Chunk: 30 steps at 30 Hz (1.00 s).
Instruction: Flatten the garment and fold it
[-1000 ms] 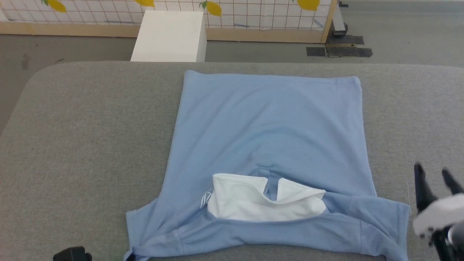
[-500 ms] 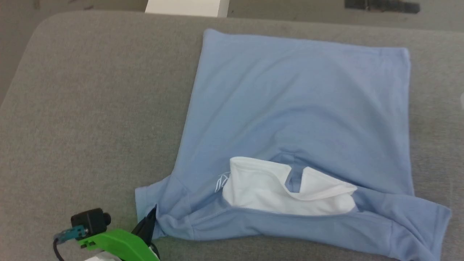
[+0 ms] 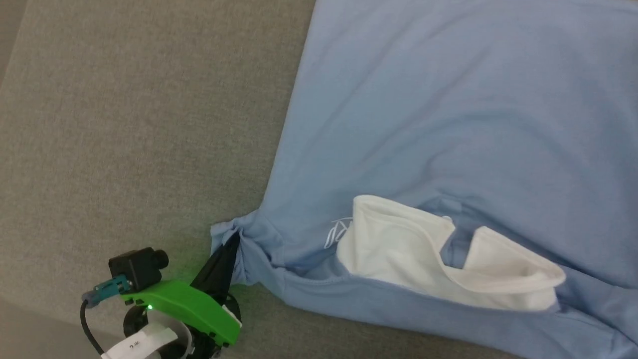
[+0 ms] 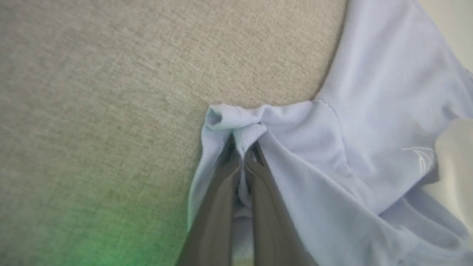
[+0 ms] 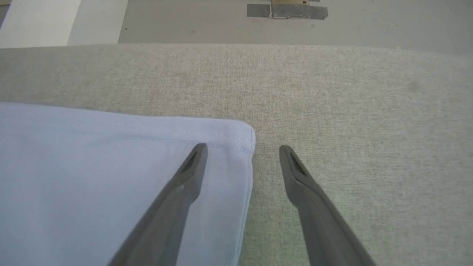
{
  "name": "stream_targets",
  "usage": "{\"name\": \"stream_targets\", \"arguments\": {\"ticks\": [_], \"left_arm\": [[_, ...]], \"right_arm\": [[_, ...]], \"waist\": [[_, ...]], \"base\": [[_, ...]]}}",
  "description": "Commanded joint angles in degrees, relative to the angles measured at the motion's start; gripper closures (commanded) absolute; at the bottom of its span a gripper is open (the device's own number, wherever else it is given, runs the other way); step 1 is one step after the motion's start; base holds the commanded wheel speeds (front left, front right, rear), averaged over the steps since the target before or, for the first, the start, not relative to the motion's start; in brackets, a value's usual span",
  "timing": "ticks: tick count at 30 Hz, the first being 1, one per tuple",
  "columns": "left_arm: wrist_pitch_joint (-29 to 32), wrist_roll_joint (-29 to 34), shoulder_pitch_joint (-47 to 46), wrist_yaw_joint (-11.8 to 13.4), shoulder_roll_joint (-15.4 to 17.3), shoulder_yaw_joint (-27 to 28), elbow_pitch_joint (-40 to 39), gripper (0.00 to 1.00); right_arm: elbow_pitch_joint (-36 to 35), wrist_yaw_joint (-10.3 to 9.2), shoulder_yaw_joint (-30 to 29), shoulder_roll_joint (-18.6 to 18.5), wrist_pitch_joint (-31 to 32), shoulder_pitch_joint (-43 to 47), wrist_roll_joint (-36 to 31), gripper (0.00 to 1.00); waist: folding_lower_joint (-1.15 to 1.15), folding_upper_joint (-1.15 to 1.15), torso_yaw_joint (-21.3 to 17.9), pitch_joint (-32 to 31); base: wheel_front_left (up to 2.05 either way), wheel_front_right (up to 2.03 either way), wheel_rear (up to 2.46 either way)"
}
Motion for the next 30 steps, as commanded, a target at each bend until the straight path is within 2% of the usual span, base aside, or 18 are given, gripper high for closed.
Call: {"name": "stream_targets", "arguments": {"ticks": [1,4,5,6,7,8,10,13,18,21,25,30], "left_arm": [[0.6,-0.29,-0.72,0.61,-0.3,-0.12,2.95,1.0],[0.0,-0.49,-1.12,0.41,-0.4,-0.18,3.72,1.0],[-0.12,-0.55,-1.18,0.37,-0.42,-0.17,3.92,1.0],[-0.27,-0.61,-1.21,0.35,-0.42,-0.13,4.16,1.0],[-0.39,-0.63,-1.19,0.36,-0.39,-0.06,4.37,1.0],[-0.52,-0.63,-1.16,0.35,-0.3,0.01,4.6,1.0],[-0.74,-0.67,-1.15,0.26,-0.15,0.11,4.95,1.0],[-1.1,-0.77,-0.92,0.15,0.07,0.31,5.58,1.0],[-1.22,-0.81,1.02,0.54,1.07,1.13,6.27,1.0],[-0.91,-0.75,2.87,1.16,1.94,1.84,6.23,1.0],[0.34,-0.85,6.4,2.28,3.3,2.82,5.03,1.0],[1.96,-1.31,10.61,3.53,4.4,3.73,2.6,1.0]], "right_arm": [[-0.11,-0.09,-0.26,-0.1,2.3,-1.02,-0.68,0.0],[-0.7,-0.09,-1.15,0.17,7.06,-1.22,-1.7,0.02],[-0.91,-0.09,-1.54,0.3,8.22,-1.13,-1.98,0.5],[-1.33,-0.09,-1.84,0.5,9.42,-0.76,-2.34,0.69],[-1.91,-0.09,-1.95,0.72,9.84,-0.29,-2.55,0.8],[-2.92,-0.09,-2.38,1.14,9.54,0.35,-2.56,1.0],[-4.86,-0.09,-3.62,1.92,7.05,1.8,-2.21,1.0],[-7.5,-0.09,-4.38,2.61,-1.85,5.31,-2.19,1.0],[-10.68,-0.09,-6.88,5.52,-25.31,13.31,-1.19,1.0],[-10.81,-0.09,-8.83,7.8,-34.82,18.94,-0.82,1.0],[-12.62,-0.09,-11.17,11.08,-38.6,27.62,-1.05,1.0],[-18.55,-0.09,-14.55,15.08,-34.35,39.05,-1.83,1.0]], "waist": [[0.0,-0.01,3.56,4.84],[0.0,-0.01,3.51,5.35],[0.0,-0.01,3.44,5.37],[0.0,-0.01,3.3,5.24],[0.0,-0.01,3.13,4.99],[0.0,-0.01,2.93,4.59],[0.0,-0.01,2.58,3.65],[0.0,-0.01,1.89,0.97],[0.0,-0.01,-0.18,-5.51],[0.0,-0.01,-1.9,-10.73],[0.0,-0.01,-4.49,-16.85],[0.0,-0.01,-7.99,-21.64]], "base": [[0.0,0.0,0.0],[0.0,0.0,0.0],[0.0,0.0,0.0],[0.0,0.0,0.0],[0.0,0.0,0.0],[0.0,0.0,0.0],[0.0,0.0,0.0],[0.0,0.0,0.0],[0.0,0.0,0.0],[0.0,0.0,0.0],[0.0,0.0,0.0],[0.0,0.0,0.0]]}}
